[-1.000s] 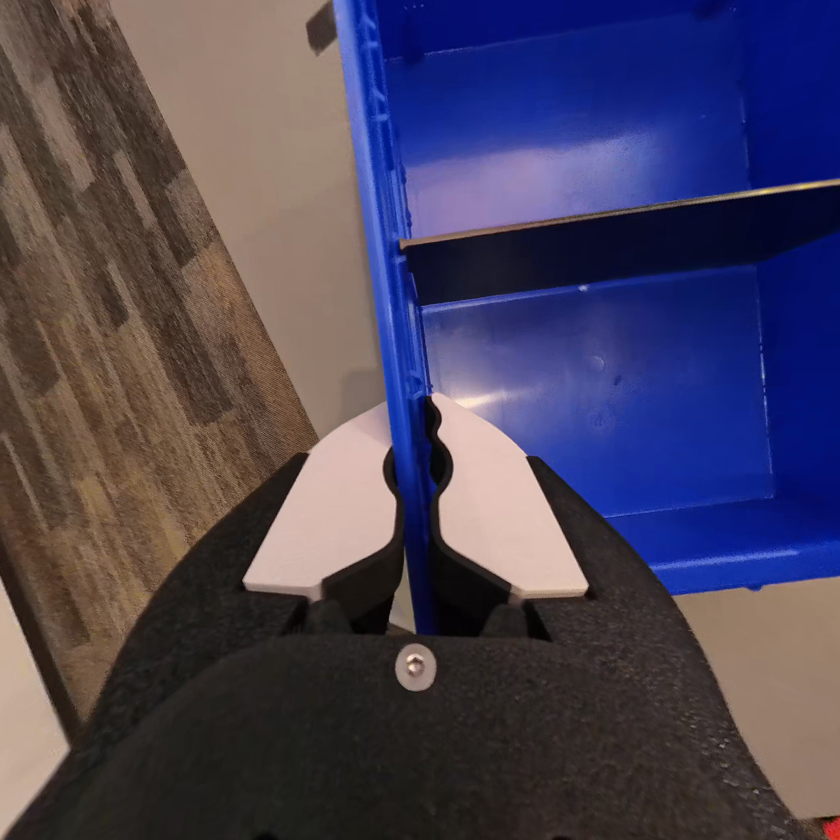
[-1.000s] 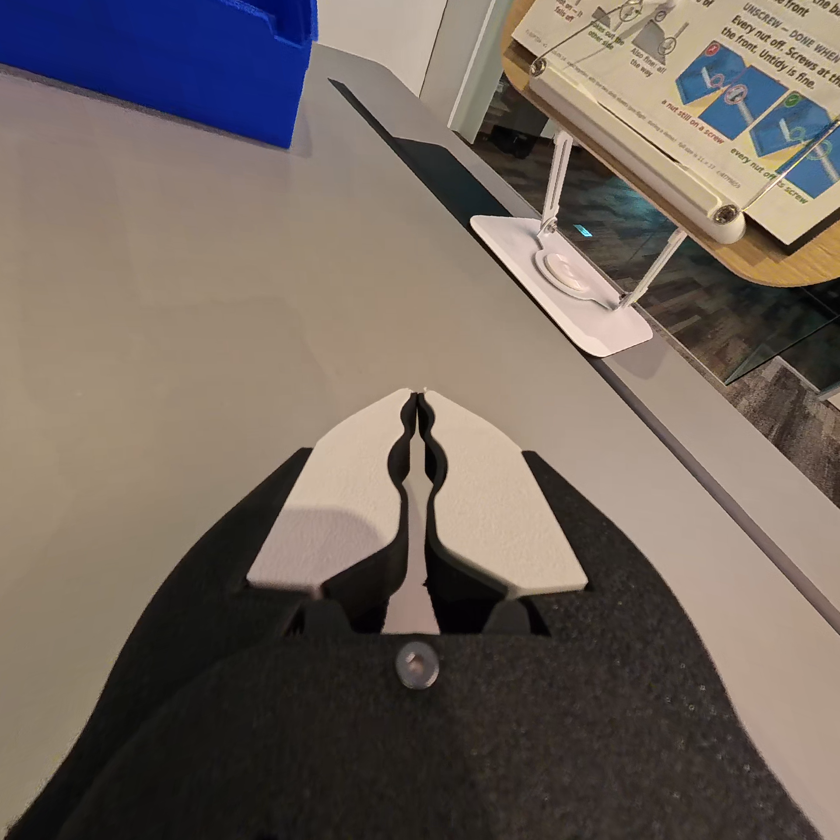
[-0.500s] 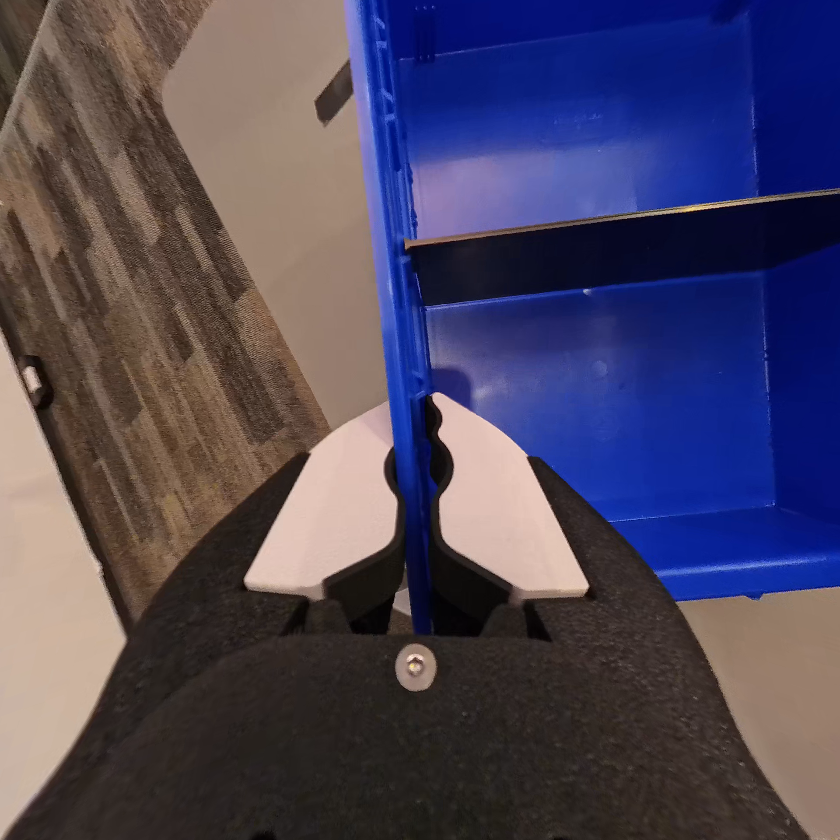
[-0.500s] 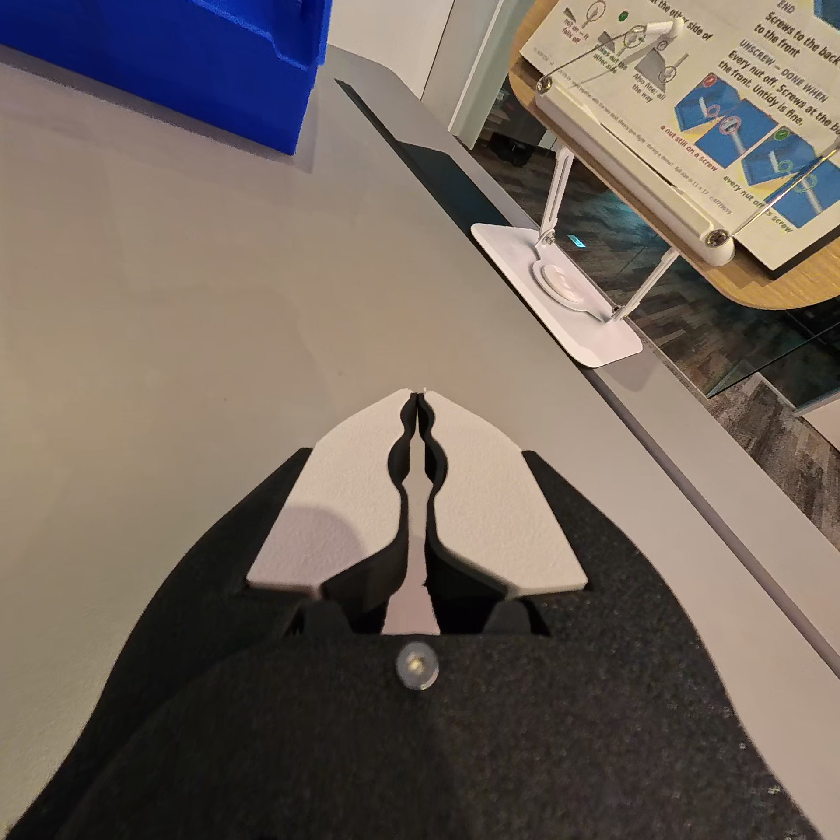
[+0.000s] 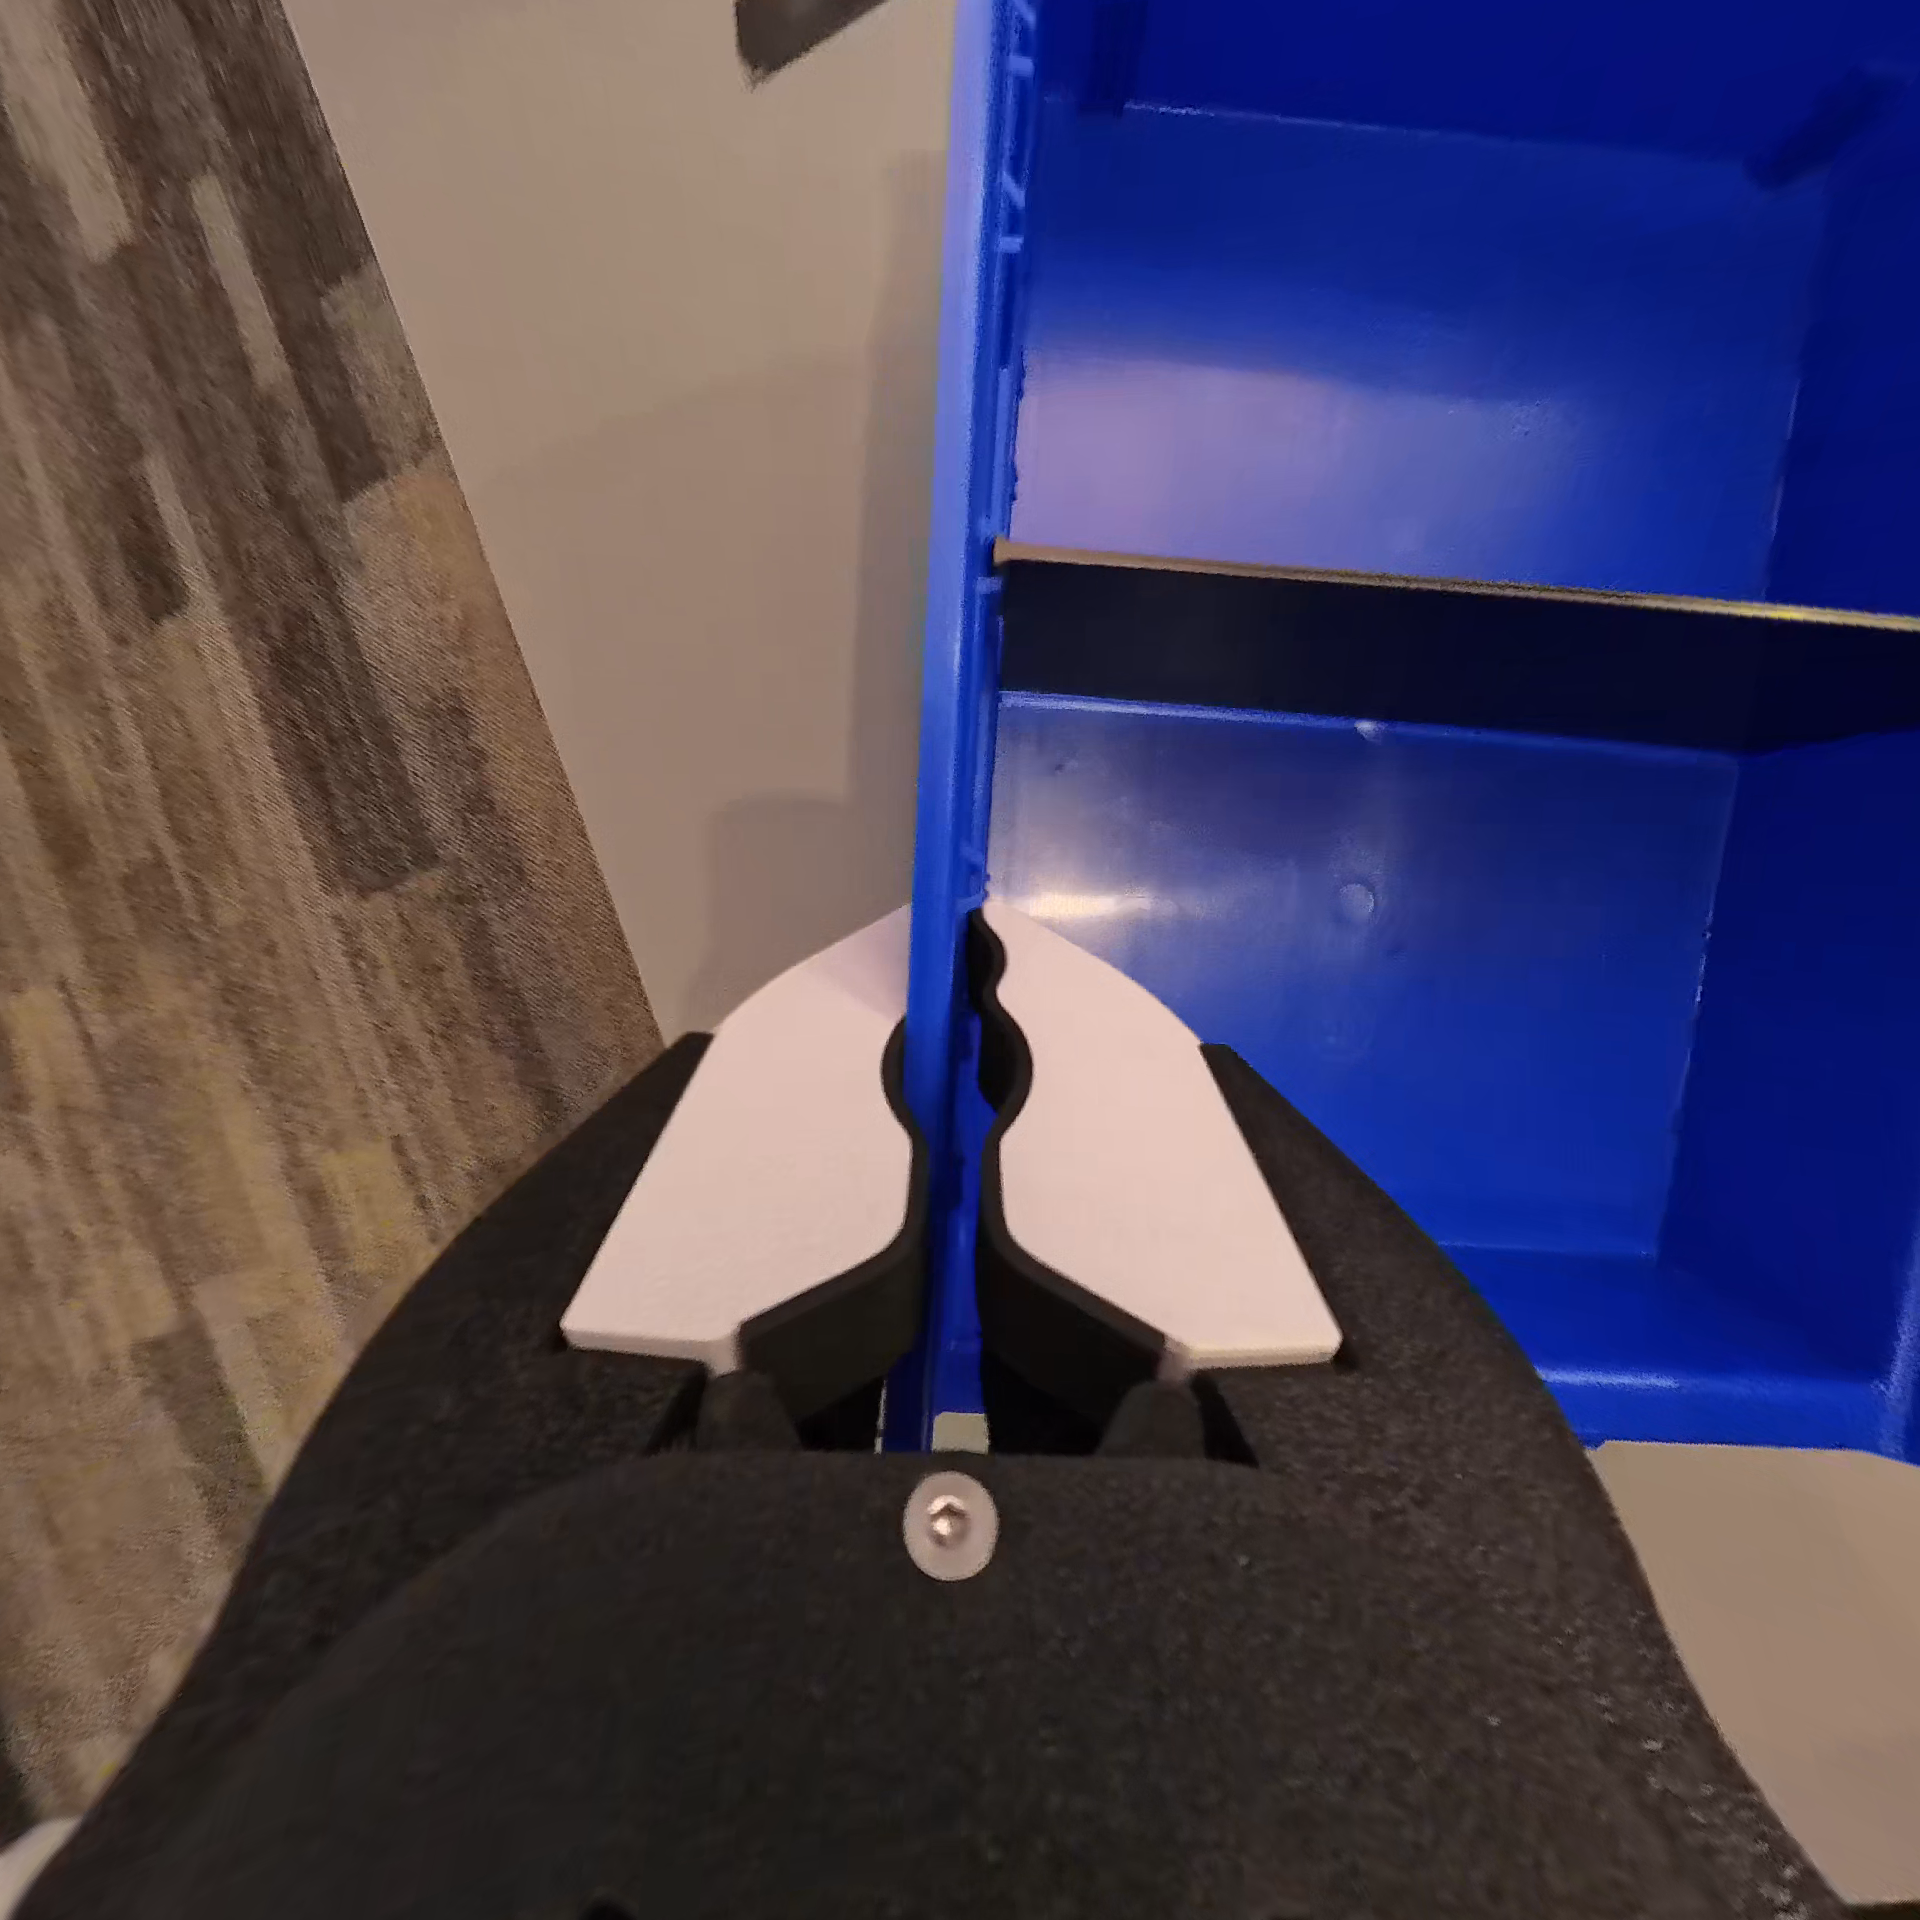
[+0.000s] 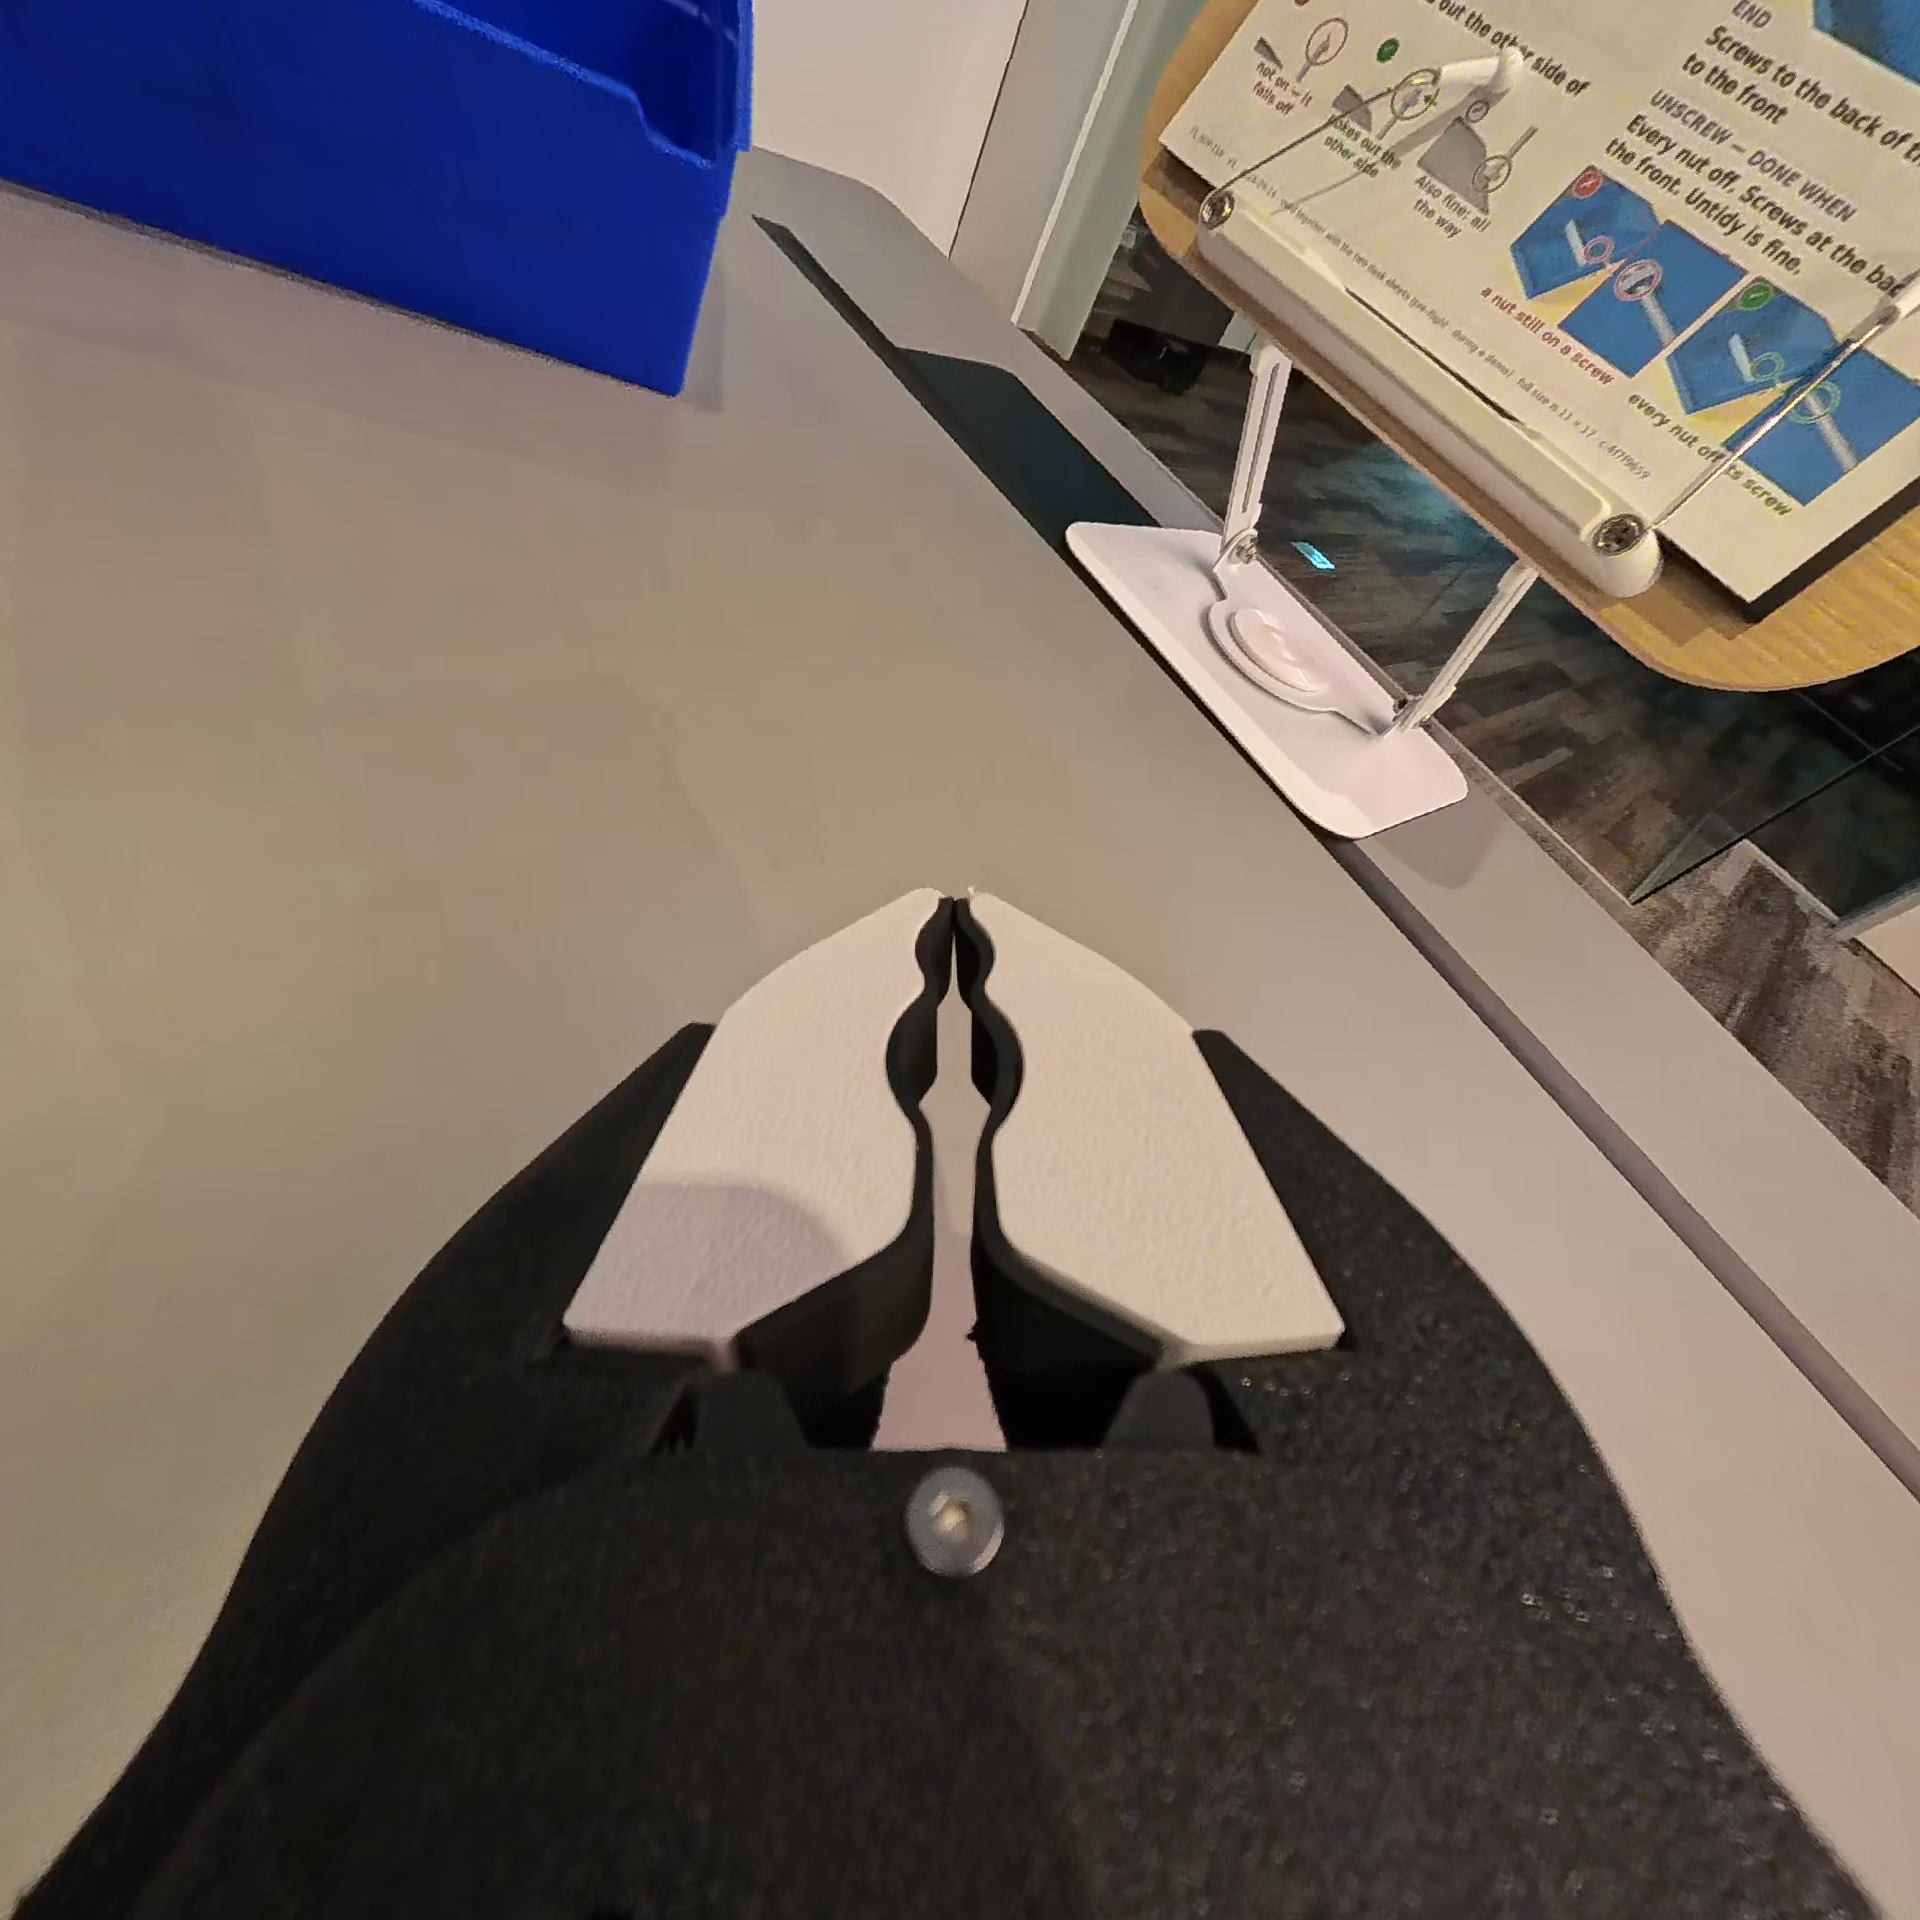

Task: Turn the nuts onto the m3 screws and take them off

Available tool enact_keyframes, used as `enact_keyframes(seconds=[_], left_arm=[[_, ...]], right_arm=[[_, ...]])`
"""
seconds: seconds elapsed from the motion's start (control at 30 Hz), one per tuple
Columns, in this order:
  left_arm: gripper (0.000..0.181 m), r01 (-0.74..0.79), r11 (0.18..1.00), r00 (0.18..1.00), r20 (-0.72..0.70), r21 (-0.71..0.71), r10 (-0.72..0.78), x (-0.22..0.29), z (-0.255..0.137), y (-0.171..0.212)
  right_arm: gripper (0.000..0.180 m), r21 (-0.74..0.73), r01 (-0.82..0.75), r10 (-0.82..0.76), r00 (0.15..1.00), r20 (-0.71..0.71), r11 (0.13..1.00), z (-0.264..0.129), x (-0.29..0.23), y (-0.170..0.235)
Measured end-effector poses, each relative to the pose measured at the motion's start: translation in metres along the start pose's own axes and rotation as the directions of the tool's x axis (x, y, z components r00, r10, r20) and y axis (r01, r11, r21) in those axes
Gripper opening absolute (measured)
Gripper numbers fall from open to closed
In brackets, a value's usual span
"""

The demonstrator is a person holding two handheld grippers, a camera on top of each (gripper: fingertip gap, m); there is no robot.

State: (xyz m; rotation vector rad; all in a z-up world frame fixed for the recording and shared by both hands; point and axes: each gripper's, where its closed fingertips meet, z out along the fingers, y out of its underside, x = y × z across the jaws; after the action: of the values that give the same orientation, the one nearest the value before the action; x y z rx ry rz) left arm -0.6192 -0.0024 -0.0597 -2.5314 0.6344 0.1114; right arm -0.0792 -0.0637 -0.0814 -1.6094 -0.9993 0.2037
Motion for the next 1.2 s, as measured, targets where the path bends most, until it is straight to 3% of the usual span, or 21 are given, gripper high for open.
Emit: enact_keyframes(seconds=[0.63,1.2], left_arm=[[0.003,0.398,0.917,0.917,-0.028,-0.027,-0.399,0.057,0.020,0.023],[0.011,0.440,0.895,0.896,-0.103,0.075,-0.432,0.075,0.019,0.012]], right_arm=[[0.000,0.055,-0.007,0.006,1.000,0.007,0.998,-0.007,-0.002,-0.012],[0.000,0.064,-0.036,0.035,0.999,0.007,0.997,-0.008,0.001,-0.012]])
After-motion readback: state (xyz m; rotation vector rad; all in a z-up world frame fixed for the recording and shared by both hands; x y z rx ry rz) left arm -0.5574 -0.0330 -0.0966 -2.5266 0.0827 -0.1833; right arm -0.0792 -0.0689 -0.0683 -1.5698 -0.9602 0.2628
